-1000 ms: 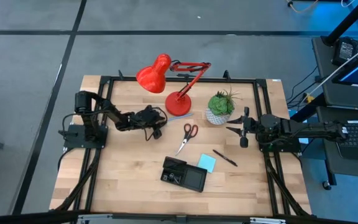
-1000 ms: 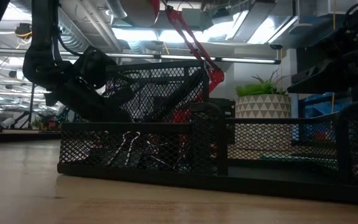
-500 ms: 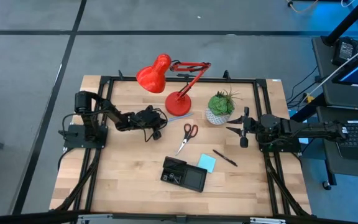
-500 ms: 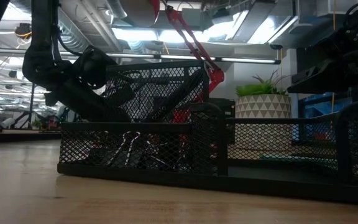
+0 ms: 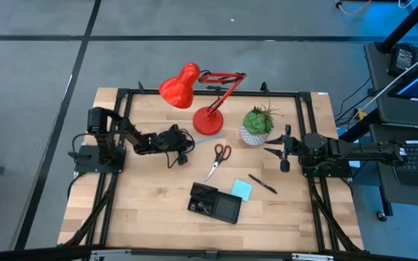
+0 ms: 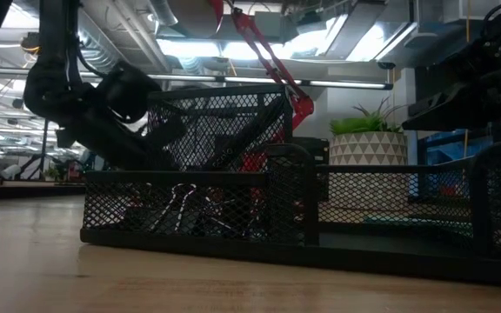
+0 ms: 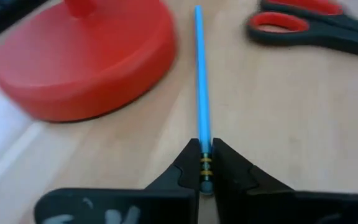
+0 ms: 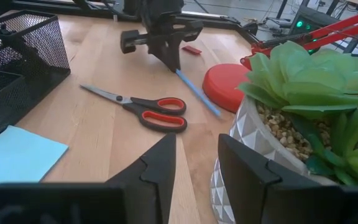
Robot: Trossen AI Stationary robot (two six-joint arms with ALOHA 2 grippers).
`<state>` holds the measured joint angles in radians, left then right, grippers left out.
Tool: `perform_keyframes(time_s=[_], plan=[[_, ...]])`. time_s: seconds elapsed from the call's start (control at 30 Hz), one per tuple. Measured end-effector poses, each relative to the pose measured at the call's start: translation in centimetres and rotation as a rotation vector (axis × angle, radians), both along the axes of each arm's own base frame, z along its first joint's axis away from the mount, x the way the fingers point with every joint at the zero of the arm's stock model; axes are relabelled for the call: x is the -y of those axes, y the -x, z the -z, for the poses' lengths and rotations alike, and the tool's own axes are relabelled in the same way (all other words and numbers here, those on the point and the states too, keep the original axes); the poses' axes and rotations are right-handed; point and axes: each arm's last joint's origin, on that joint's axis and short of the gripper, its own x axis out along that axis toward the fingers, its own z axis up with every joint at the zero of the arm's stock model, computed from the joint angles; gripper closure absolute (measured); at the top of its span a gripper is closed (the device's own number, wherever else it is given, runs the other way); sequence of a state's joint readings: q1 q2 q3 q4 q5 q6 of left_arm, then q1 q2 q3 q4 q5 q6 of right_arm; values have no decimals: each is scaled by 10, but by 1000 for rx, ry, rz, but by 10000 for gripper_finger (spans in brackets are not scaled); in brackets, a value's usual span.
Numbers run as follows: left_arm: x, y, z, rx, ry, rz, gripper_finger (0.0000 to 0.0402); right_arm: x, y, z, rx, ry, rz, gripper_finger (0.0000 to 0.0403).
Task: Pick and place office supplies into organizer
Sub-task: Put the light blue pencil into the black desk organizer
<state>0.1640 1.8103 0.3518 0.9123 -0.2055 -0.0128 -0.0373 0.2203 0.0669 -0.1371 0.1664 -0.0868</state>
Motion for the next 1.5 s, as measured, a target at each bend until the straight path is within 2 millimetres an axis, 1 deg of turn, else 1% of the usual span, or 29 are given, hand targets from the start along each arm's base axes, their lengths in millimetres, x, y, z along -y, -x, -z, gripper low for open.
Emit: perform_keyframes(time_s=[0.23,0.47,0.67,0.8,1.03,1.13,1.27,1.5], plan=[[10,-4,-17,74,-8,45,387,0,0,0,0,0,0,280],[21,-4,-39,140,-53,87,387,0,0,0,0,0,0,280],[33,4,-61,126,-101,94,387,0,0,0,0,0,0,280],[43,11,-78,147,-123,109,387,0,0,0,0,0,0,280],[68,22,-105,217,-260,194,387,0,0,0,0,0,0,280],[78,23,-114,175,-291,200,387,0,0,0,0,0,0,280],[89,18,-131,46,-286,193,387,0,0,0,2,0,0,280],[102,12,-178,-125,-245,201,387,0,0,-1,7,-3,1,280]])
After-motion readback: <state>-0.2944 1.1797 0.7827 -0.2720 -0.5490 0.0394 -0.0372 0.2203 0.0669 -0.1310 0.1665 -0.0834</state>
